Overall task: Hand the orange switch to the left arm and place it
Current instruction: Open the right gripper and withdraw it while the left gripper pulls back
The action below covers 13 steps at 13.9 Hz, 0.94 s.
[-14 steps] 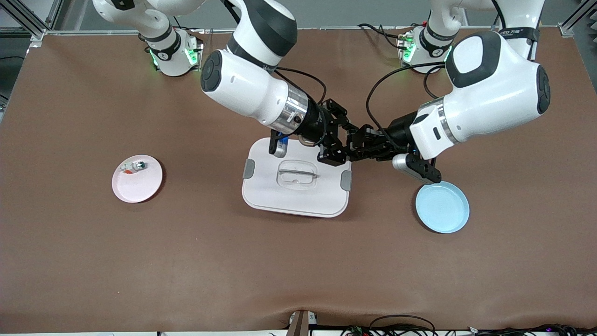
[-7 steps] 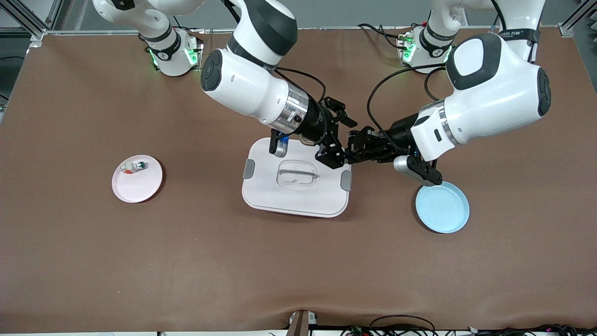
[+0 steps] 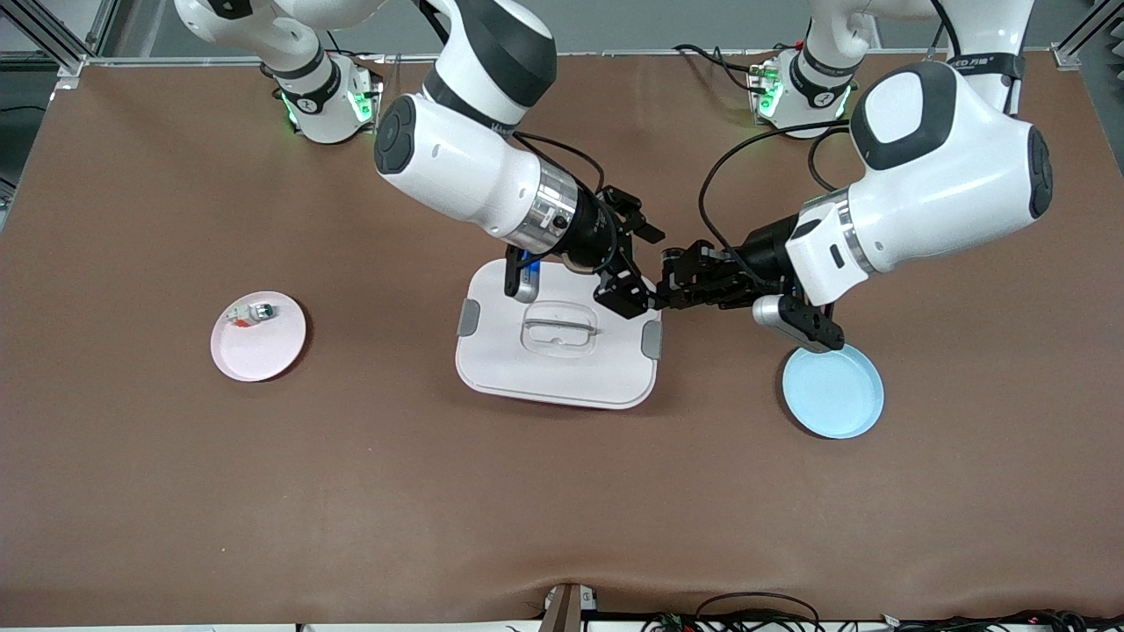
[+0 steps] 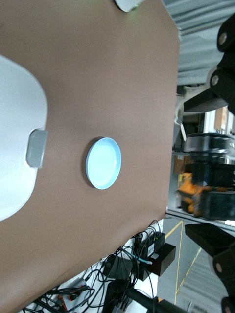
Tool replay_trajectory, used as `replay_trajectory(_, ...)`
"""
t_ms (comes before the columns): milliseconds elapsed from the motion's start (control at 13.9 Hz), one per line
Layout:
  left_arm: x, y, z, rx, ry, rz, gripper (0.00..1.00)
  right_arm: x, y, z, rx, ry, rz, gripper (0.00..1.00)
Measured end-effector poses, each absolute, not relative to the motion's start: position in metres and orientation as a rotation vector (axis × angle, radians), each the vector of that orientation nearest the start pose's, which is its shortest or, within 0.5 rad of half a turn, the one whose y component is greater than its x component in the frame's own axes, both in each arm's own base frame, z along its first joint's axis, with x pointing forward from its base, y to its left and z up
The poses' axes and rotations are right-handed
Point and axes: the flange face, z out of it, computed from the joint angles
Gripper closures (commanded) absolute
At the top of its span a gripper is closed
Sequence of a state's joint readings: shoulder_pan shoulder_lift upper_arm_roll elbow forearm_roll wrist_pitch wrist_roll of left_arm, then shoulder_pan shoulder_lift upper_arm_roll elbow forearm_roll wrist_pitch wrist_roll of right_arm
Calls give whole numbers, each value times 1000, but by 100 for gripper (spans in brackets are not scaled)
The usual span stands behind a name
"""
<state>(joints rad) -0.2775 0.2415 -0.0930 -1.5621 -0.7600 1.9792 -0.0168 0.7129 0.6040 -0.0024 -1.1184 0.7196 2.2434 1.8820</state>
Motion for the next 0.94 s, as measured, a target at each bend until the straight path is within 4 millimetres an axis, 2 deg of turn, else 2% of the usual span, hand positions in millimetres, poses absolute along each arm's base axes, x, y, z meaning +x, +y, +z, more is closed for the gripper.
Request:
replay_trajectory(288, 590, -245, 566, 2407, -153, -12, 100, 593, 480, 519, -2007, 1415, 584, 0)
replay_trajectory(503, 577, -223, 588, 2504, -273, 17, 100, 611, 433, 519, -2198, 1204, 583, 0)
replay_trajectory(647, 569, -201, 607, 2552, -324, 35, 100, 623, 389, 521, -2327, 1077, 576, 0)
replay_trajectory(935, 562, -144, 647, 2672, -347, 9, 100, 642, 278, 527, -2581, 806, 547, 0)
